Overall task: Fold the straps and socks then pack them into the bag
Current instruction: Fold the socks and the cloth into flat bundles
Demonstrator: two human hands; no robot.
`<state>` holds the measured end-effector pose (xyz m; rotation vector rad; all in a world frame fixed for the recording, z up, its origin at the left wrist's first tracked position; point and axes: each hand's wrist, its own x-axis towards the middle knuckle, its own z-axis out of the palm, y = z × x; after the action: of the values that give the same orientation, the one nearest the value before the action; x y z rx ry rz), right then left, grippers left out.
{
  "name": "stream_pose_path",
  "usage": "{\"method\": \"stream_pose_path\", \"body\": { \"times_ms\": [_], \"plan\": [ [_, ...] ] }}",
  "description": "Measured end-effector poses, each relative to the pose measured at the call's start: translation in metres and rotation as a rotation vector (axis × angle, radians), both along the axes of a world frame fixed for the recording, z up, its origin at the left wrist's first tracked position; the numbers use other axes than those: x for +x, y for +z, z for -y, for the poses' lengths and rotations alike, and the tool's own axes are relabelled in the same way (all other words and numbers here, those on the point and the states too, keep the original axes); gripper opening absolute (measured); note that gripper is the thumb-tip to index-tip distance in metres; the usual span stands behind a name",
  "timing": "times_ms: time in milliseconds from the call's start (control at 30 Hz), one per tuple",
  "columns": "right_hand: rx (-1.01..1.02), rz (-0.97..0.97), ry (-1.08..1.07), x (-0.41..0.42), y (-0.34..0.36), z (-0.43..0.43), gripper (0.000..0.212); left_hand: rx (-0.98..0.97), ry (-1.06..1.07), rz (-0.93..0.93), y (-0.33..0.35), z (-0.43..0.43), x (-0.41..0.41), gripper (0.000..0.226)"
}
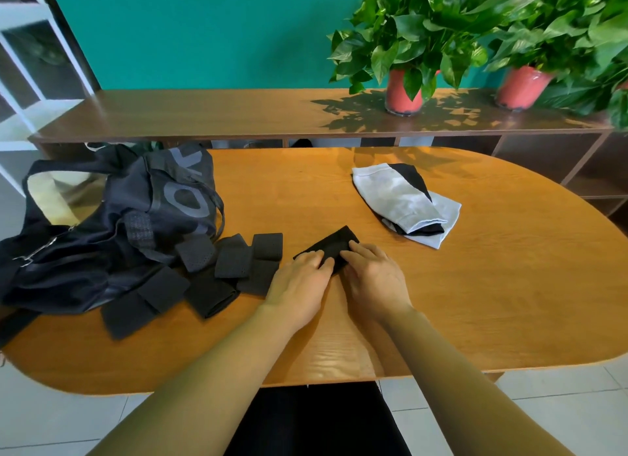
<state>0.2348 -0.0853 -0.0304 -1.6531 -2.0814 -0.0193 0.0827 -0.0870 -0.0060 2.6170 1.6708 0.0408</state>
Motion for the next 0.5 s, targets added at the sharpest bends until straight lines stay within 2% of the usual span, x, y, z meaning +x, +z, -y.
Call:
{"method": "stream_pose_path", "body": {
  "times_ms": [267,500],
  "plan": [
    [-0.283,0.04,0.087,0.001,0.008,-0.055,0.057,-0.009,0.101,0.028,-0.005,-0.061,-0.001,0.063],
    [-0.362,0.038,0.119,0.0,0.008,-0.093,0.063,-0.003,0.129,0.026,-0.009,-0.099,-0.002,0.061]
  ]
}}
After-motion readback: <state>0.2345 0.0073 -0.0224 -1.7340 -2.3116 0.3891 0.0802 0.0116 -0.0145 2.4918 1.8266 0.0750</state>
